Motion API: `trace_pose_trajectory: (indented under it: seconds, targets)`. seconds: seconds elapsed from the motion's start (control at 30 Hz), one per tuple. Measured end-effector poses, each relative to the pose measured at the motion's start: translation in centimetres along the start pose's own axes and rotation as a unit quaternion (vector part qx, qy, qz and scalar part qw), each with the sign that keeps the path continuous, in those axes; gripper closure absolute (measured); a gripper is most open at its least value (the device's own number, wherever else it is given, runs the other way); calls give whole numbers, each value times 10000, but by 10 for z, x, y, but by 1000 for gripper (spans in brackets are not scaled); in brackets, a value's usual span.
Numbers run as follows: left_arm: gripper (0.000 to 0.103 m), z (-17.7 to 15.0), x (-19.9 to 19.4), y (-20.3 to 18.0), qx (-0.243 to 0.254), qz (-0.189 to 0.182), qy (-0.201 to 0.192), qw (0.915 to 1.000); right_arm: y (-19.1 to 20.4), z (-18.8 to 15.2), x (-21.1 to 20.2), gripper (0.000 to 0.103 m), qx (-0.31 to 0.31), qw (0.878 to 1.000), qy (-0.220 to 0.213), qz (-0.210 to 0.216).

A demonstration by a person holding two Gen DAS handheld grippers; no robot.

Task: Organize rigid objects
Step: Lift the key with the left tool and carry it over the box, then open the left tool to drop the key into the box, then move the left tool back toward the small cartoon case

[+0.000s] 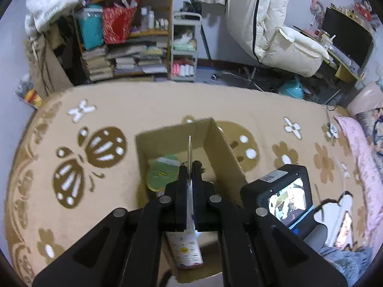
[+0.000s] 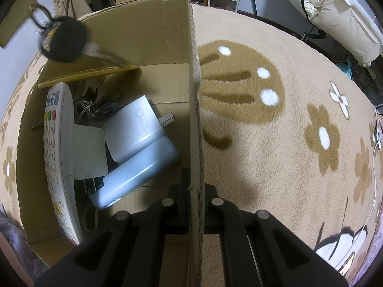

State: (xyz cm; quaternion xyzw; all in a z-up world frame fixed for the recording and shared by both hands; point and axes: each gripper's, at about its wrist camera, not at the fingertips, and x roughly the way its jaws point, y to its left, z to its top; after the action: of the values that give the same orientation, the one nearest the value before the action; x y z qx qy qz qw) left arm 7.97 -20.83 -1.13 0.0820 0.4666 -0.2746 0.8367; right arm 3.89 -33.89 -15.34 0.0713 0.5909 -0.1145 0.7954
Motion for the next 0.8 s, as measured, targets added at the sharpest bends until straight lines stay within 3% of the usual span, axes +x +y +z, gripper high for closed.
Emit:
trace_pose_trajectory:
  seconds: [0.1,0.27,0.43,0.5,0.57,0.77,0.8]
  targets:
    - [100,-2,18,3,-45,266,171,9995,0,0,0,98,2,10000,0,-1]
    - [96,-9,41,13,-189,409,514,9977,1,0,0,98,-3,10000,4,-5]
    - [84,-14,47,21,-203,508,669,9963,0,1,0,98,1,10000,8,5]
    - [75,-15,44,23,-193,529,650,9963,-1,1,0,98,-5,10000,9,2]
    - [46,-16,37,25,-180,584,548,9966,-1,1,0,98,-4,10000,9,6]
    - [9,-23,8,44,-334,853,226,9955,-1,1,0,98,-4,10000,9,11]
    - [7,-24,4,49,-404,878,171,9952,-1,1,0,98,-3,10000,10,11]
